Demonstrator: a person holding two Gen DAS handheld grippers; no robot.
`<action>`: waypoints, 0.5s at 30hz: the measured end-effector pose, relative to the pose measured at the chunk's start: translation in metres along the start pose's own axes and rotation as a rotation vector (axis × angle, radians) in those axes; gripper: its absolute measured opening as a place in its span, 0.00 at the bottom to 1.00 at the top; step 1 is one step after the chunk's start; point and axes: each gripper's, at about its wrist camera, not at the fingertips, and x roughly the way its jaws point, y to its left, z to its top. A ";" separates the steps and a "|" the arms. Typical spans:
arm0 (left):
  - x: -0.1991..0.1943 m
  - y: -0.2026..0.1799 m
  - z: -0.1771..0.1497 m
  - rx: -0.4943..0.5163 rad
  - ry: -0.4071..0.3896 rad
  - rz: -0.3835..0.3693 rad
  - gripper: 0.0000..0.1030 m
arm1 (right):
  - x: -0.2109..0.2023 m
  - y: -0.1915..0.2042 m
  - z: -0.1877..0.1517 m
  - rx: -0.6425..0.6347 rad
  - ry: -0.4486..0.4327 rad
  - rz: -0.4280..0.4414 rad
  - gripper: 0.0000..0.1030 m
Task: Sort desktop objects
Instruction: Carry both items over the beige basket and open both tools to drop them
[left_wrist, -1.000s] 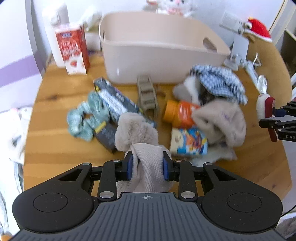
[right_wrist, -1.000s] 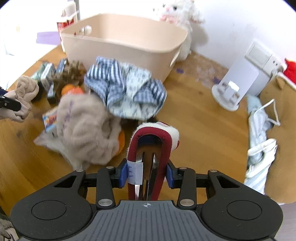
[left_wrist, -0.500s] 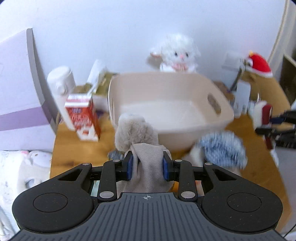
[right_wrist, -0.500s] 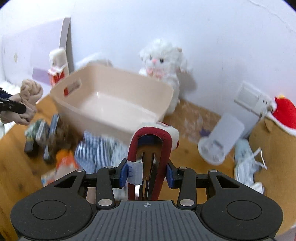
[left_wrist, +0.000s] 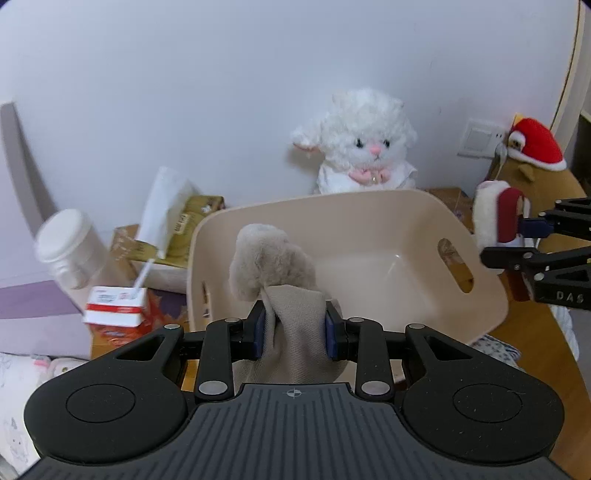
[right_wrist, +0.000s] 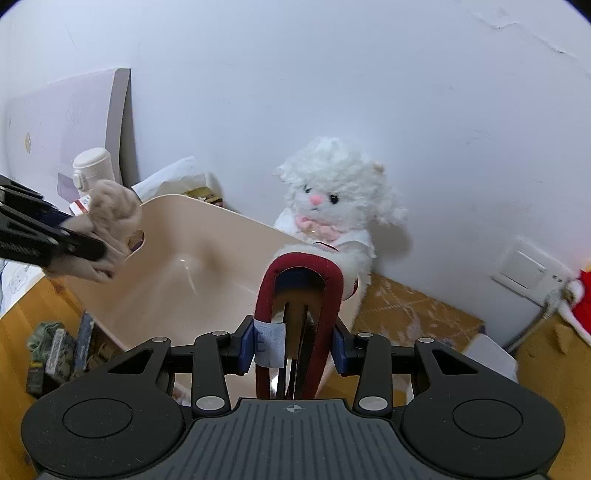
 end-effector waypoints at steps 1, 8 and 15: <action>0.008 -0.002 0.002 0.003 0.013 0.008 0.30 | 0.008 0.002 0.001 -0.003 0.008 0.004 0.37; 0.058 -0.017 0.004 0.038 0.130 0.024 0.30 | 0.059 0.012 0.000 -0.037 0.100 0.038 0.37; 0.079 -0.028 -0.009 0.068 0.212 -0.011 0.33 | 0.087 0.013 -0.014 -0.007 0.180 0.072 0.41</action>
